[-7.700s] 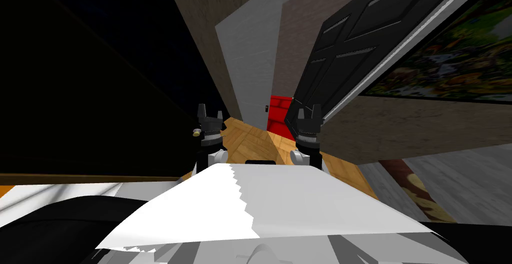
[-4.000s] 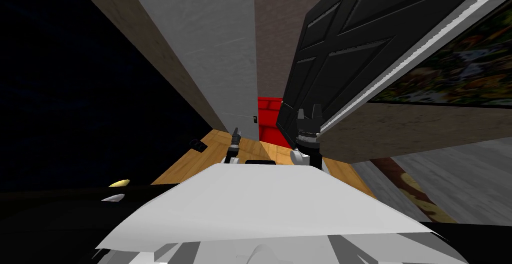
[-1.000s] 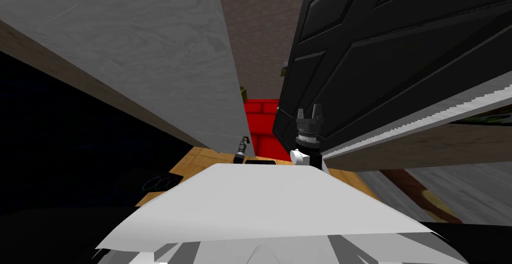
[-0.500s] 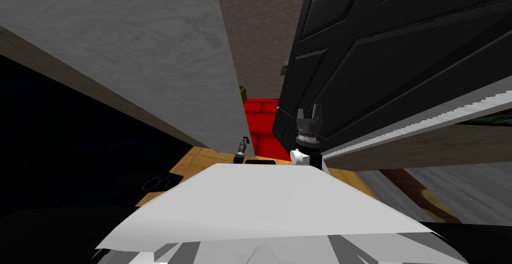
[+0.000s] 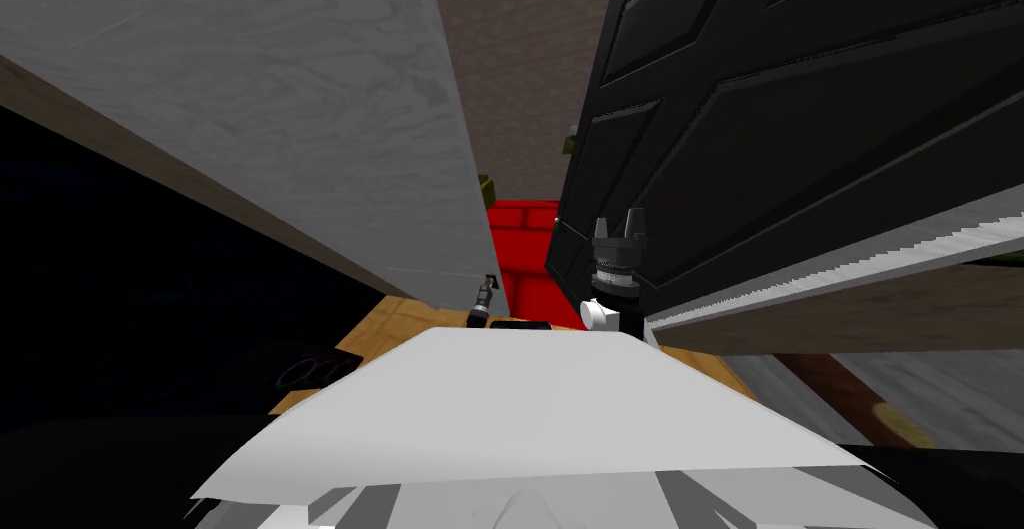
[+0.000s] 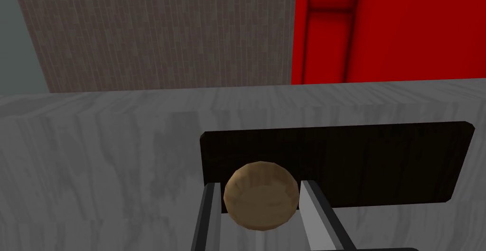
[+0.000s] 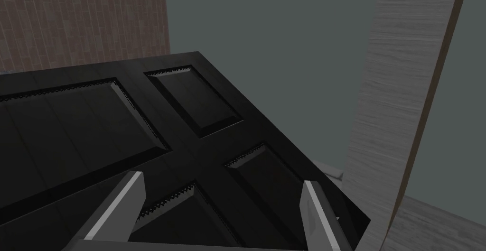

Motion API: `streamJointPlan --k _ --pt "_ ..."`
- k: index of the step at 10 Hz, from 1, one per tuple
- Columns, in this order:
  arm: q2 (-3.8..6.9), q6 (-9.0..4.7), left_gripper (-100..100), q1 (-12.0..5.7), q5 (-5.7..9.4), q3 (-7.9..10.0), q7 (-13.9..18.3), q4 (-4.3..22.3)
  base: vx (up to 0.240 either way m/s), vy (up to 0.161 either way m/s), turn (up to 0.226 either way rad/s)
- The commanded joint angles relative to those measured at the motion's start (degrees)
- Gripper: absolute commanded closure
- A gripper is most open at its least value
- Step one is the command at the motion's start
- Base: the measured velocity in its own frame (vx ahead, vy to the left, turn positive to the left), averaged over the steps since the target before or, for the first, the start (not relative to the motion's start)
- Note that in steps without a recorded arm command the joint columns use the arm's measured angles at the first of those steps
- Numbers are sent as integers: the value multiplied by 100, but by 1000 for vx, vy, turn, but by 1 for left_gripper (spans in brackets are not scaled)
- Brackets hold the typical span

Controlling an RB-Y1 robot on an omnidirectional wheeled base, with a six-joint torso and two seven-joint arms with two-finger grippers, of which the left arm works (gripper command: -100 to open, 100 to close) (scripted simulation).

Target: Push the door open

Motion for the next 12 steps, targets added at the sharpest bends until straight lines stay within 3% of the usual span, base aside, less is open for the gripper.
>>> streamJointPlan --k 1,7,8,12 --pt "40 1 100 -26 44 67 -49 -79 151 -33 56" --pt "72 2 100 -222 266 275 -287 98 200 -56 125" --pt "97 13 -100 -153 251 212 -225 27 -6 -73 74" --pt "53 36 -100 -65 273 172 -206 -70 -183 -29 19"
